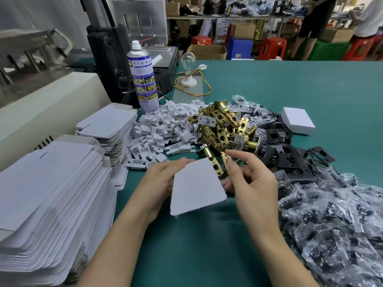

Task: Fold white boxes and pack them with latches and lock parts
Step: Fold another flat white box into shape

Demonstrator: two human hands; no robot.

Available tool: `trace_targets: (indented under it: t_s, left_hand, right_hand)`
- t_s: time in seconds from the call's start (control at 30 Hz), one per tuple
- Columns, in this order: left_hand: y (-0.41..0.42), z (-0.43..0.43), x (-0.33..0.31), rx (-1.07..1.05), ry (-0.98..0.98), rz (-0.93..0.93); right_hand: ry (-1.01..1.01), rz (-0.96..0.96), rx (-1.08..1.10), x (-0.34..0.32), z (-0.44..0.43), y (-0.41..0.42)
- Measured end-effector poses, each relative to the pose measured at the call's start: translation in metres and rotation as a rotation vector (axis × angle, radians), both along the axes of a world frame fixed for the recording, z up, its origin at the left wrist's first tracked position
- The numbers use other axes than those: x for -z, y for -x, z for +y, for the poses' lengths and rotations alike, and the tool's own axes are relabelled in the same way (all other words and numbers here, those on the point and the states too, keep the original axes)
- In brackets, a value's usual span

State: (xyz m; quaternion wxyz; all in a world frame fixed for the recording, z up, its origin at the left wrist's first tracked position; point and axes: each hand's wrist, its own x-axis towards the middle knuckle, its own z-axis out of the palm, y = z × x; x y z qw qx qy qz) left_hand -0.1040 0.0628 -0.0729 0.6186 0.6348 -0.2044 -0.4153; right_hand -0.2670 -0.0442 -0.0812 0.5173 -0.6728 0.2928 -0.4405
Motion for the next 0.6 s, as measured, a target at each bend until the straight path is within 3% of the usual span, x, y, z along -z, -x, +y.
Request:
trace_targets:
  t_s: [0.23, 0.43, 0.5, 0.6]
  left_hand:
    - [-0.002, -0.005, 0.008, -0.040, -0.062, 0.062]
    - [-0.001, -0.010, 0.014, -0.104, -0.062, 0.102]
    - [0.000, -0.009, 0.016, -0.089, -0.097, 0.000]
    - [-0.006, -0.006, 0.019, -0.140, -0.242, -0.402]
  right_hand:
    - [0.322, 0.168, -0.006, 0.003, 0.005, -0.002]
    - [0.353, 0.246, -0.264, 0.007, 0.004, -0.010]
    - [0.403, 0.334, -0.358, 0.012, 0.006, -0.012]
    - [0.402, 0.424, -0.323, 0.018, 0.003, -0.014]
